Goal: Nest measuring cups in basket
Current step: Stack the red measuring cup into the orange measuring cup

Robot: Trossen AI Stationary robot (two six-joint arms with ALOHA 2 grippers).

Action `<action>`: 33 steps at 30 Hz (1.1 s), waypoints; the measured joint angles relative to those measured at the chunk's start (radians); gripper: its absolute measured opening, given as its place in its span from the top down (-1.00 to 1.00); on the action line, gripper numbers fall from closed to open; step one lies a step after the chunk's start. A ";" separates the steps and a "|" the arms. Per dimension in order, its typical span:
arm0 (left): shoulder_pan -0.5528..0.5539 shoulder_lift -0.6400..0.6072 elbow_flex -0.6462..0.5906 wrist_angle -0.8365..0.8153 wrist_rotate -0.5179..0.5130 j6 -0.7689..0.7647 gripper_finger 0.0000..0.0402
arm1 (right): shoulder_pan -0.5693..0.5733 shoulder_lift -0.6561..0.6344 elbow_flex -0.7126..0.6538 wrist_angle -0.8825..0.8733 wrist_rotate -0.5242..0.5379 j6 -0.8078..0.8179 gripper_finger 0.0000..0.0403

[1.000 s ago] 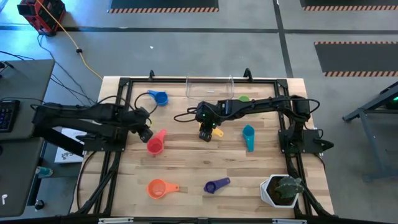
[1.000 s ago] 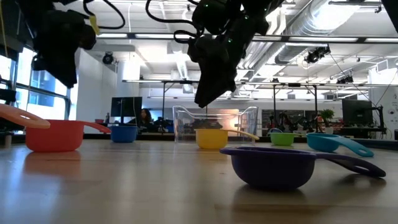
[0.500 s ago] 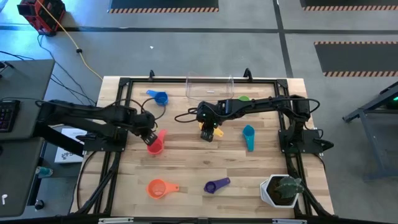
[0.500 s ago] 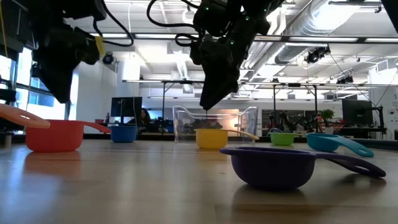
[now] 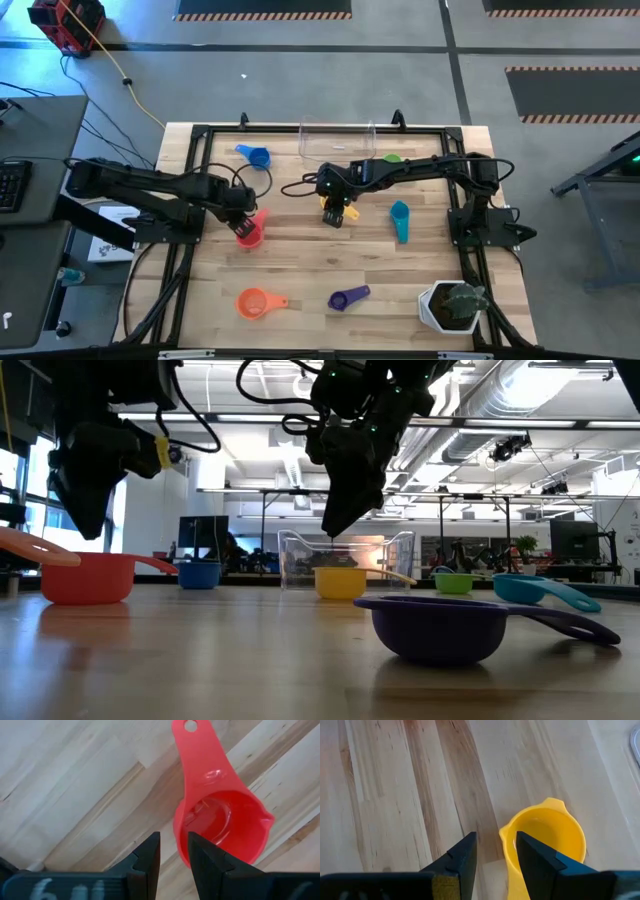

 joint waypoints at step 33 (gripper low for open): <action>-0.049 0.201 0.000 0.069 0.037 0.000 0.67 | 0.017 -0.001 0.000 -0.010 0.003 0.000 0.36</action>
